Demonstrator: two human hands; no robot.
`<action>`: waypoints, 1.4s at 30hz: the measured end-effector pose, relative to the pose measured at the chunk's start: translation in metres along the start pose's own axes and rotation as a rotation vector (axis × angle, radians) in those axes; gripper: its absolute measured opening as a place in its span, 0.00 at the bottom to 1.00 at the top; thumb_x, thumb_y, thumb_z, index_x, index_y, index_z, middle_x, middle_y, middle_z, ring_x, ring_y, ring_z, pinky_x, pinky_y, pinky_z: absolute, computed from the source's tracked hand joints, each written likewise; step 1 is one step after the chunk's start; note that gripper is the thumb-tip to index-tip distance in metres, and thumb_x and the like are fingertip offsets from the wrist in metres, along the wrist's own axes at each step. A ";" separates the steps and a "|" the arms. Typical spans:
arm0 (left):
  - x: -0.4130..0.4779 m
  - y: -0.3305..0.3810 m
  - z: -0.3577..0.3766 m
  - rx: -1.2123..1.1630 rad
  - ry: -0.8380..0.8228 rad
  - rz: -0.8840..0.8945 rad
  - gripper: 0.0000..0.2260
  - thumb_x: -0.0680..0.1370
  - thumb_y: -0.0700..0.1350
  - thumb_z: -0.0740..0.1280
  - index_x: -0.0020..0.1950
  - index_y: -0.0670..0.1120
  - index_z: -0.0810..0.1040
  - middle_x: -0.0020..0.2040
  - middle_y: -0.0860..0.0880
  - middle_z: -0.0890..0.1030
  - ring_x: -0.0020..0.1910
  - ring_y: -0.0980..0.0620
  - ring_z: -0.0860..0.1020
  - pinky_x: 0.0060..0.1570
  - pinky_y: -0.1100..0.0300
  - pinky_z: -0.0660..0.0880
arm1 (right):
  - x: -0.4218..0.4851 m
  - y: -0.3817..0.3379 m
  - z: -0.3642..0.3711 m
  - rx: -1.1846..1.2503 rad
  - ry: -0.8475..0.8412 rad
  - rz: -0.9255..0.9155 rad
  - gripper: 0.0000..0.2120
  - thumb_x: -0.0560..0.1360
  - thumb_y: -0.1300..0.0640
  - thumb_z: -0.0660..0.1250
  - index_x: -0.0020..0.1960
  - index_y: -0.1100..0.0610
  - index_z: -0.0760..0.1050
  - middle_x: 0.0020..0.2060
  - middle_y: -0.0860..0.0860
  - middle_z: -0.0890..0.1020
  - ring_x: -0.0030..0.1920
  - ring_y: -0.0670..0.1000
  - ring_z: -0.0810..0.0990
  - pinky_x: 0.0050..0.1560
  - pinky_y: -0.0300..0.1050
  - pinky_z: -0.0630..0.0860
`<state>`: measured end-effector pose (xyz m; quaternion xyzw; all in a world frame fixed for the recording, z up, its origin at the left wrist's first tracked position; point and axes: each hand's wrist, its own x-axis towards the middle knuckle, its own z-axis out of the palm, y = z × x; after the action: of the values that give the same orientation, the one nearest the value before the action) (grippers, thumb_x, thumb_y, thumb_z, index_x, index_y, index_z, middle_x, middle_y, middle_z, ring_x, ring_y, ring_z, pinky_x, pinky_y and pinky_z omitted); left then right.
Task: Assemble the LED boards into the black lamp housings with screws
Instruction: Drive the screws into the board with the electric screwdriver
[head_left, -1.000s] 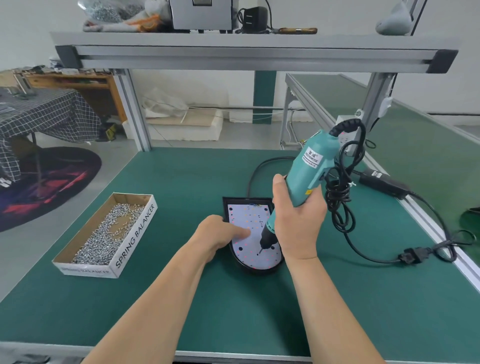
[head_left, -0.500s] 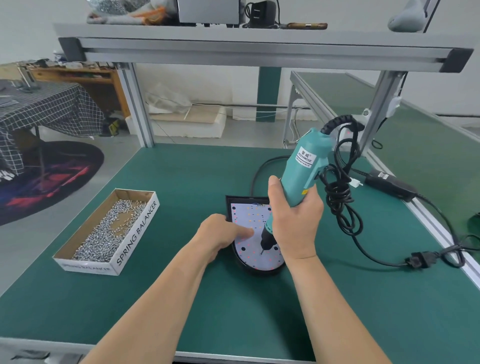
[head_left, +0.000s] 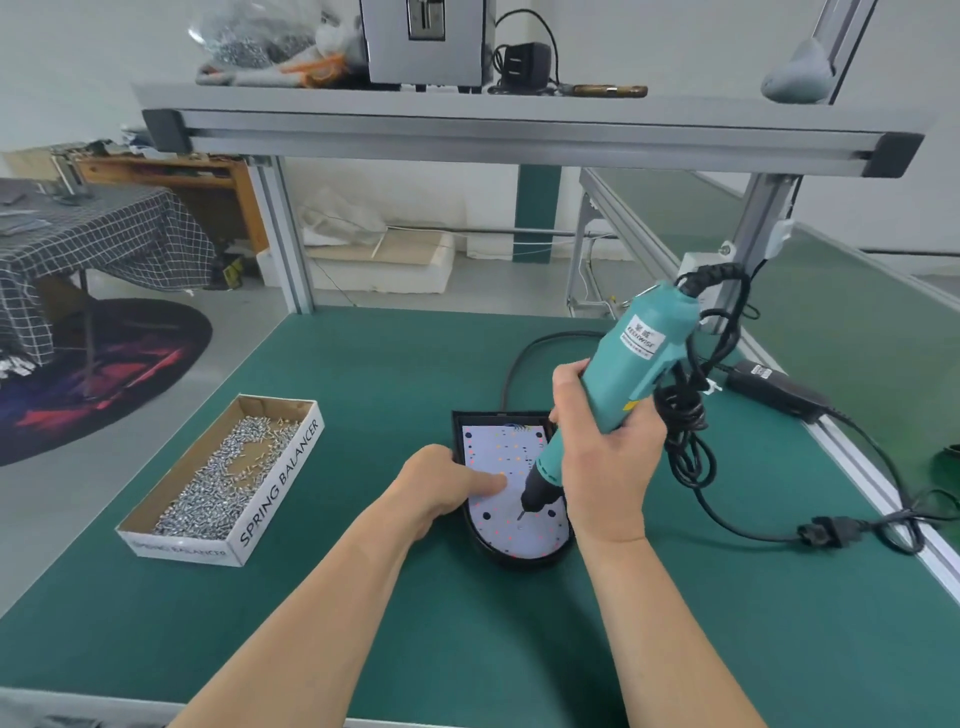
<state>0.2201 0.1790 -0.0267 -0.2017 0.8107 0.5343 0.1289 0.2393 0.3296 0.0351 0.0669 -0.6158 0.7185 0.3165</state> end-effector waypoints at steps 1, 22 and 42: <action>-0.002 -0.001 -0.001 0.043 0.036 0.018 0.21 0.67 0.54 0.79 0.49 0.40 0.80 0.47 0.49 0.83 0.45 0.47 0.81 0.47 0.56 0.77 | 0.002 -0.003 0.000 0.012 0.059 0.008 0.06 0.72 0.50 0.72 0.39 0.49 0.77 0.30 0.57 0.77 0.31 0.54 0.76 0.36 0.44 0.75; -0.050 -0.003 -0.040 -0.503 0.157 0.104 0.13 0.84 0.47 0.62 0.46 0.40 0.76 0.26 0.46 0.79 0.19 0.53 0.72 0.18 0.66 0.65 | 0.018 -0.017 -0.007 0.286 0.247 0.347 0.08 0.72 0.50 0.69 0.44 0.52 0.71 0.32 0.48 0.78 0.35 0.48 0.74 0.42 0.48 0.71; -0.070 0.010 -0.024 -0.866 -0.140 0.082 0.05 0.79 0.37 0.68 0.44 0.38 0.77 0.38 0.39 0.85 0.31 0.52 0.83 0.27 0.66 0.78 | 0.022 -0.022 0.001 0.305 0.346 0.287 0.10 0.70 0.50 0.72 0.44 0.52 0.72 0.31 0.47 0.78 0.33 0.46 0.75 0.40 0.46 0.73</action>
<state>0.2773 0.1738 0.0205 -0.1679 0.5088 0.8418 0.0659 0.2335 0.3378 0.0641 -0.0977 -0.4403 0.8413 0.2981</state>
